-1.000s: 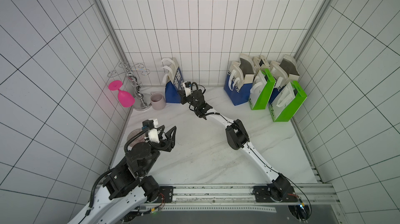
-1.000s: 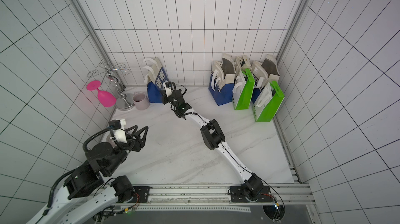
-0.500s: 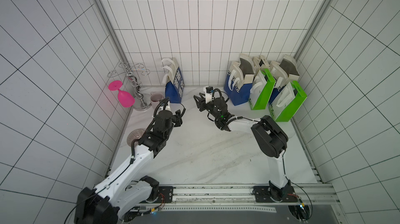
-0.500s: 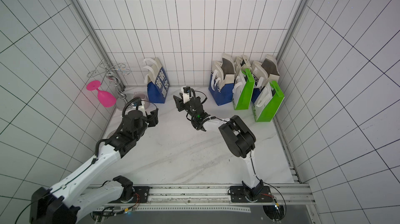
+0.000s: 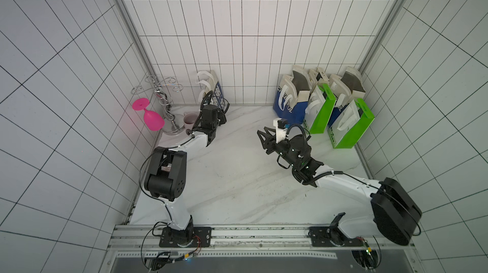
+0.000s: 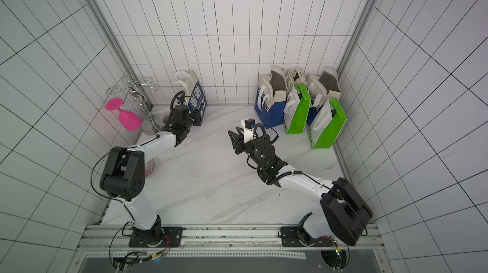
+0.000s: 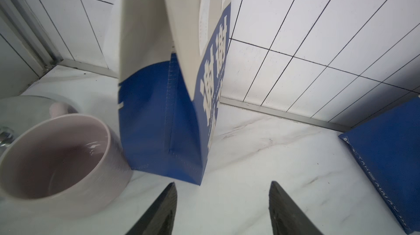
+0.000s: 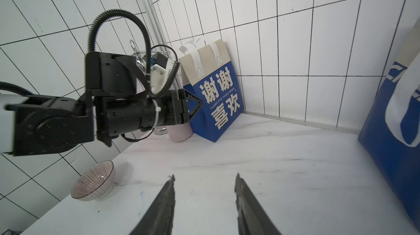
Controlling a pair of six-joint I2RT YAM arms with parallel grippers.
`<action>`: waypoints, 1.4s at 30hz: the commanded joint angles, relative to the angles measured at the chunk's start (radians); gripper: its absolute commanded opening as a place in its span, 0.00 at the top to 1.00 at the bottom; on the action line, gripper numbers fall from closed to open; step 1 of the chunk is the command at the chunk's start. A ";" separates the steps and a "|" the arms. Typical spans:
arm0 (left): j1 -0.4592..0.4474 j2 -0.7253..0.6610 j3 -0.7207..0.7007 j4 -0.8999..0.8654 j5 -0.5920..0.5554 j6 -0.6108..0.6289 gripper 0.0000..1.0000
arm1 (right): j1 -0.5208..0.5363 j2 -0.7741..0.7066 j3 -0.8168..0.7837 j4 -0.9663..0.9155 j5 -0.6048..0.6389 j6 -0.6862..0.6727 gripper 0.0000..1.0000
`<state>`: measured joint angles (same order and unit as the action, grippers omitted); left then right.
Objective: Open the takeout bag
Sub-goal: Move the takeout bag to the center of the board.
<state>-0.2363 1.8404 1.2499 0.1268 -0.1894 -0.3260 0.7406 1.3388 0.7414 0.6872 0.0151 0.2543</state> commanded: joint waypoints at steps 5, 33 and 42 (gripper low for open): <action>0.019 0.133 0.180 -0.014 -0.061 0.040 0.35 | 0.013 -0.096 -0.110 -0.139 -0.017 -0.008 0.57; 0.007 0.046 0.145 -0.066 -0.040 0.054 1.00 | 0.012 -0.120 -0.120 -0.205 0.046 -0.032 0.57; -0.181 -0.279 -0.220 -0.131 -0.022 -0.040 1.00 | 0.012 -0.251 -0.156 -0.260 0.085 -0.037 0.57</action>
<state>-0.3706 1.6512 1.1233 -0.0101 -0.2405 -0.2966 0.7467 1.1351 0.6483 0.4503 0.0708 0.2272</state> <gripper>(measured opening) 0.050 0.431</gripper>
